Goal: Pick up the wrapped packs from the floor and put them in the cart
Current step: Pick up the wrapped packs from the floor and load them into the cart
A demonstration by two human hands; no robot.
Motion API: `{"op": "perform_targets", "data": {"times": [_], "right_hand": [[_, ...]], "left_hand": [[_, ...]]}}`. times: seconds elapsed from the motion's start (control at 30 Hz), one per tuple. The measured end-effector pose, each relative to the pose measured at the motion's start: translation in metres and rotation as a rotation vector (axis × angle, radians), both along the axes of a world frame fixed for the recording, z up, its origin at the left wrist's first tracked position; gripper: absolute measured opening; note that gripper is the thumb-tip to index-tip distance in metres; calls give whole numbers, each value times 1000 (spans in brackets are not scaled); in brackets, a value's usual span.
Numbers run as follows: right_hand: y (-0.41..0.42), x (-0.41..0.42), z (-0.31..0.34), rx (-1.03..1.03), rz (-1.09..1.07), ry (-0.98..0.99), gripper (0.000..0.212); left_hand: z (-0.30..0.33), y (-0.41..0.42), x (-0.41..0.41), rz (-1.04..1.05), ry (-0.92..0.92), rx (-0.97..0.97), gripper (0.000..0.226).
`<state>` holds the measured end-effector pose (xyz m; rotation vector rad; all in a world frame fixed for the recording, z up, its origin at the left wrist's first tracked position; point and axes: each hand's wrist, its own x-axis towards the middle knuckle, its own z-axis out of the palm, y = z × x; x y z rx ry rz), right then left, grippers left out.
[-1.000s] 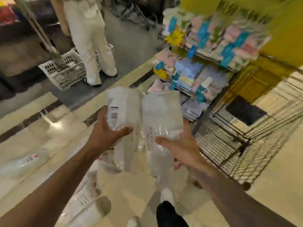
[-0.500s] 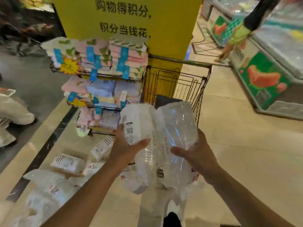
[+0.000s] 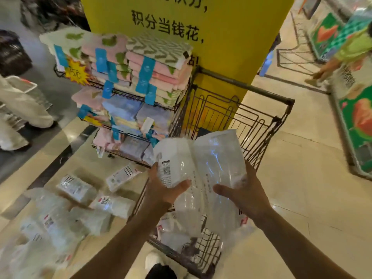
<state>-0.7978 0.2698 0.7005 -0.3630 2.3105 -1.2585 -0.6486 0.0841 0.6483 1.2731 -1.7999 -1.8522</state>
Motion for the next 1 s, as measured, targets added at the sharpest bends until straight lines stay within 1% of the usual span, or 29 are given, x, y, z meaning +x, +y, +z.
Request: {"op": "perform_targets", "data": {"times": [0.03,0.07,0.13,0.2,0.3,0.43,0.5,0.57,0.67,0.77,0.9,1.0], "right_hand": [[-6,-10,-7,23,7,12,110],[-11,-20,-14,35,16,21,114],[-21,-41,-25,61,26,26,117],[-32,-60,-34,102,49,17,118],[-58,-94,-54,142,126,-4,120],[-90,-146,-99,225,321,42,125],[-102,-174,-124,252,424,53,123],[-111,-198,-145,281,507,41,118],[-112,-227,-166,377,615,70,114],[-116,-248,-195,474,684,69,117],[-128,-265,-251,512,770,171,125],[-137,-276,-291,581,797,248,126]], "left_hand": [[-4,-2,-9,-4,-12,-3,112],[-8,-3,-18,-1,-25,-10,114],[-17,-5,-35,10,-51,-57,124],[-25,-5,-50,50,-91,-58,130],[-43,-7,-68,175,-138,-33,130],[-82,8,-95,348,-228,-3,129],[-98,24,-113,434,-255,-16,124],[-115,41,-135,537,-291,-8,127],[-142,68,-169,643,-327,117,131],[-173,86,-192,750,-335,156,131],[-234,86,-223,800,-329,240,134],[-279,81,-247,794,-368,277,132]]}}
